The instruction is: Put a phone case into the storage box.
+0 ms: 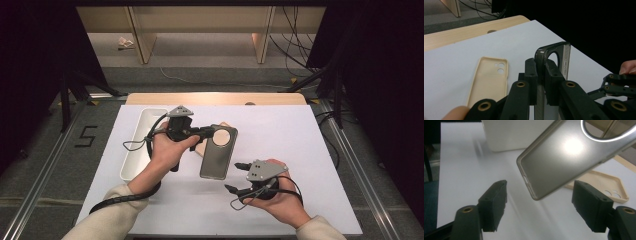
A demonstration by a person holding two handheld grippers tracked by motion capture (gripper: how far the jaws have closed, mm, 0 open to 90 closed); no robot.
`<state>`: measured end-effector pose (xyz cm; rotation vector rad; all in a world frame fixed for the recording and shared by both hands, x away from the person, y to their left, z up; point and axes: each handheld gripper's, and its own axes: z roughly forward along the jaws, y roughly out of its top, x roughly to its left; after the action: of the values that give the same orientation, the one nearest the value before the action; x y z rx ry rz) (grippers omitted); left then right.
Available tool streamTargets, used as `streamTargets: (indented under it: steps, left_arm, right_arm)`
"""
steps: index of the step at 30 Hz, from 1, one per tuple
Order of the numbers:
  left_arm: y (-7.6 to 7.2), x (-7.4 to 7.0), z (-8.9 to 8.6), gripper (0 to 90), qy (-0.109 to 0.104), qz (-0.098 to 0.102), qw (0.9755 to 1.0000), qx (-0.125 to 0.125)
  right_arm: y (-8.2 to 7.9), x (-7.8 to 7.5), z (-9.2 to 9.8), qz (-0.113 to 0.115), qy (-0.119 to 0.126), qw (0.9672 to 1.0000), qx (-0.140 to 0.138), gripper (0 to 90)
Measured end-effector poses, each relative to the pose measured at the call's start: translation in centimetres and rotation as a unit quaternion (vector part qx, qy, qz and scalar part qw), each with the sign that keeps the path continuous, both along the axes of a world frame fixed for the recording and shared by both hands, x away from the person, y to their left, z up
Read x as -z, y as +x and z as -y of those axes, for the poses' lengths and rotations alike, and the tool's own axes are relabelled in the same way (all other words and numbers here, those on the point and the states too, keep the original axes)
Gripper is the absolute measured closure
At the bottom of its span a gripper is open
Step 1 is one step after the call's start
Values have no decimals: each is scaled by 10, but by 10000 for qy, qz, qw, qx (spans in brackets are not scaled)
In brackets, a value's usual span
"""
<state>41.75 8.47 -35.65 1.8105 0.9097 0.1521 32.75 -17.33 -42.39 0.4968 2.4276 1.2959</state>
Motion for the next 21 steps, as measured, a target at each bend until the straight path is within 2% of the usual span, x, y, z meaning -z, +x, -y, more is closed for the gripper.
streamTargets:
  steps: [6, 14, 18, 21]
  left_arm:
    - [0, -3, -10, 820, -46, 84, 10000, 19]
    - [-1, -6, -21, 820, -105, 177, 9998, 14]
    - [-2, -7, -26, 820, -113, 215, 9997, 22]
    - [-1, -9, -30, 819, -112, 241, 9996, 12]
  right_arm:
    - [3, 0, 6, -140, 432, 9989, 123, 286]
    - [6, 0, 8, -224, 572, 9981, 78, 288]
    - [6, 0, 10, -257, 673, 9973, 124, 288]
    - [6, 0, 13, -241, 750, 9966, 237, 253]
